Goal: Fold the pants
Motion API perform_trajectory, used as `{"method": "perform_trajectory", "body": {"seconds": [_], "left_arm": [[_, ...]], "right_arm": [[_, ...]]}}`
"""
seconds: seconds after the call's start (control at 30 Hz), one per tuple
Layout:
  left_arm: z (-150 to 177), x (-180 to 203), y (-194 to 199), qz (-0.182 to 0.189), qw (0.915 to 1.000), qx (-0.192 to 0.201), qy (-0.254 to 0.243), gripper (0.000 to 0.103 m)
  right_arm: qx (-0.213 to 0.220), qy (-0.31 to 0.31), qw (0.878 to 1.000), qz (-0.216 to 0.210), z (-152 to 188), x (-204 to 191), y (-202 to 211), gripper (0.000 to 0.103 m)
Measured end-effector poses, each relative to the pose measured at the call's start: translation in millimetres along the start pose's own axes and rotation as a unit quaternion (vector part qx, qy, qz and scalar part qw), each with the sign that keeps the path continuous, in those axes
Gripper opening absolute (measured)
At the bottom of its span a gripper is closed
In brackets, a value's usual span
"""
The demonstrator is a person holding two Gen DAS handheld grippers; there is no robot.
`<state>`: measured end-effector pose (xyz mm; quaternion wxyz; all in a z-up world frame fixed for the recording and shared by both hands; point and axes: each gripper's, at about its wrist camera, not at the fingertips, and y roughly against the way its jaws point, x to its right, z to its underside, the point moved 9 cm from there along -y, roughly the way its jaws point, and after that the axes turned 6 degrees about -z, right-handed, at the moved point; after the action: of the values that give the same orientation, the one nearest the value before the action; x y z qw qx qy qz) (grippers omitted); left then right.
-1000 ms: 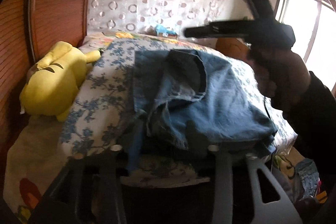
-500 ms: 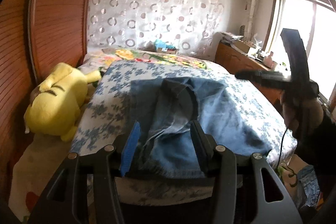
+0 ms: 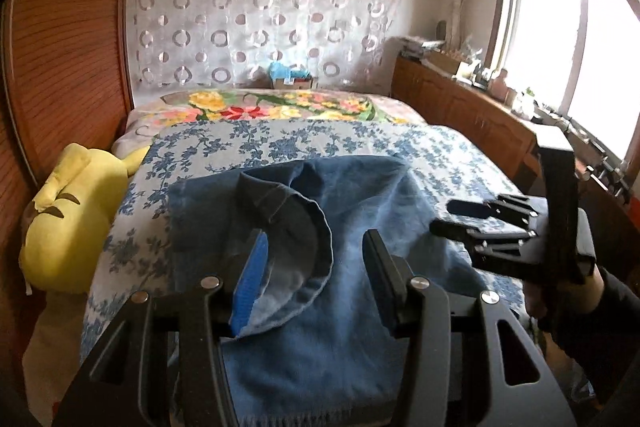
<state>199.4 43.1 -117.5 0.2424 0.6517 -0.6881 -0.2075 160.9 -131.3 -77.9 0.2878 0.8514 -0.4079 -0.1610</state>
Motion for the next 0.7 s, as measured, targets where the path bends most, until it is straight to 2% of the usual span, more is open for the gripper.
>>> {"method": "perform_trajectory", "body": {"seconds": [0.1, 0.23, 0.33, 0.43, 0.5, 0.57, 0.63, 0.7], "left_arm": [[-0.3, 3.8, -15.7, -0.001, 0.9999, -0.016, -0.001, 0.051], [11.3, 11.4, -41.7, -0.007, 0.9985, -0.051, -0.016, 0.042], [26.8, 11.6, -55.8, -0.024, 0.9961, -0.079, -0.030, 0.042], [37.1, 6.7, -59.7, -0.038, 0.9946, -0.090, -0.035, 0.041], [39.8, 4.4, -58.0, -0.042, 0.9944, -0.089, -0.038, 0.034], [41.8, 6.0, -54.8, -0.038, 0.9944, -0.086, -0.048, 0.015], [40.3, 2.8, -46.7, -0.049, 0.9944, -0.072, -0.060, 0.004], [33.1, -6.6, -38.7, -0.061, 0.9953, -0.053, -0.053, 0.003]], "right_arm": [[-0.005, -0.011, 1.000, -0.003, 5.8, 1.2, -6.1, 0.045], [-0.012, -0.020, 1.000, -0.010, 11.1, -1.2, -7.6, 0.045], [-0.011, -0.026, 1.000, -0.014, 9.3, -1.4, -8.0, 0.045], [-0.018, -0.035, 0.999, -0.023, 7.4, 4.1, -11.0, 0.045], [-0.014, -0.047, 0.998, -0.033, 7.5, 12.3, -11.5, 0.045], [-0.012, -0.054, 0.998, -0.034, 8.2, 17.0, -11.2, 0.045], [-0.011, -0.054, 0.998, -0.031, 10.3, 17.5, -11.2, 0.045], [-0.011, -0.052, 0.998, -0.029, 10.5, 17.7, -11.7, 0.045]]}}
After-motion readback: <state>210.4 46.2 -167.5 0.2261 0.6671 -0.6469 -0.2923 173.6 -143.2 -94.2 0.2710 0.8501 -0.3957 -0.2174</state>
